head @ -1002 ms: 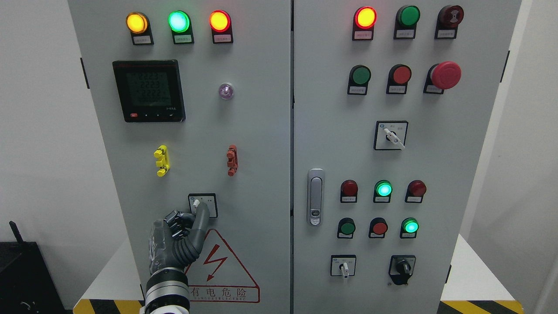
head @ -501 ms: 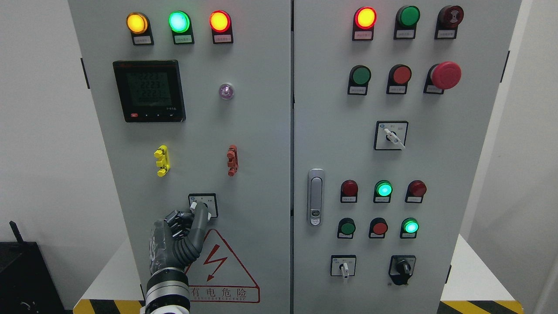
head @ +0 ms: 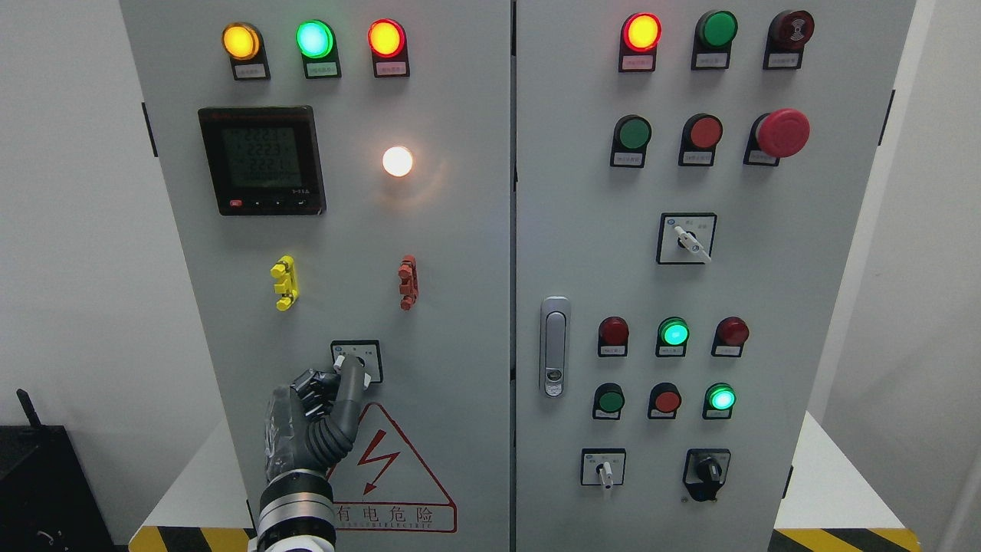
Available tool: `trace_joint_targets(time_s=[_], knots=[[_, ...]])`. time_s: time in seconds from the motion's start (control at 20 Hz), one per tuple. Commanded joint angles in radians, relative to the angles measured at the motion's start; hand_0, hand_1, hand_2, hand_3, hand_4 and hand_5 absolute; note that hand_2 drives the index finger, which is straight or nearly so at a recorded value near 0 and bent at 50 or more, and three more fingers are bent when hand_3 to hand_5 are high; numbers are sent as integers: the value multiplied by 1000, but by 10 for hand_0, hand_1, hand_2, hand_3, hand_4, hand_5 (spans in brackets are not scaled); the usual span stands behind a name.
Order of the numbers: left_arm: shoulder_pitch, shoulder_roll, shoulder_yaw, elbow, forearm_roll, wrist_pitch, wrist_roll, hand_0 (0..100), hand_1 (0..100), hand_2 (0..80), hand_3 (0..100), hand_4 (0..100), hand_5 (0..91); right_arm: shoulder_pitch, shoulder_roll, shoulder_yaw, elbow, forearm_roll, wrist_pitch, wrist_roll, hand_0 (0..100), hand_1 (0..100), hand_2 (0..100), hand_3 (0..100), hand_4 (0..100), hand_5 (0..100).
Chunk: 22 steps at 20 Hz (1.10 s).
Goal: Turn on light switch 1
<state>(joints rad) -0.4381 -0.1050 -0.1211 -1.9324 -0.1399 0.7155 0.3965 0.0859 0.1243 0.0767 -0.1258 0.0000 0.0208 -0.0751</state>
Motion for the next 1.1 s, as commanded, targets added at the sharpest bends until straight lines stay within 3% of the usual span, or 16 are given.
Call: trace_joint_targets(time_s=[0.0, 0.4, 1.05], knots=[[-1, -1, -2, 3, 0, 1, -1, 850, 417, 656, 846, 930, 856, 0, 0, 0, 0, -25, 1, 0, 0, 0, 0, 0, 0, 0], [-1, -1, -5, 3, 0, 1, -1, 653, 397, 658, 843, 928, 855, 0, 0, 0, 0, -25, 1, 0, 0, 0, 0, 0, 0, 0], [-1, 1, -5, 1, 0, -1, -1, 449, 358, 682, 854, 929, 854, 0, 0, 0, 0, -25, 1, 0, 0, 0, 0, 0, 0, 0]])
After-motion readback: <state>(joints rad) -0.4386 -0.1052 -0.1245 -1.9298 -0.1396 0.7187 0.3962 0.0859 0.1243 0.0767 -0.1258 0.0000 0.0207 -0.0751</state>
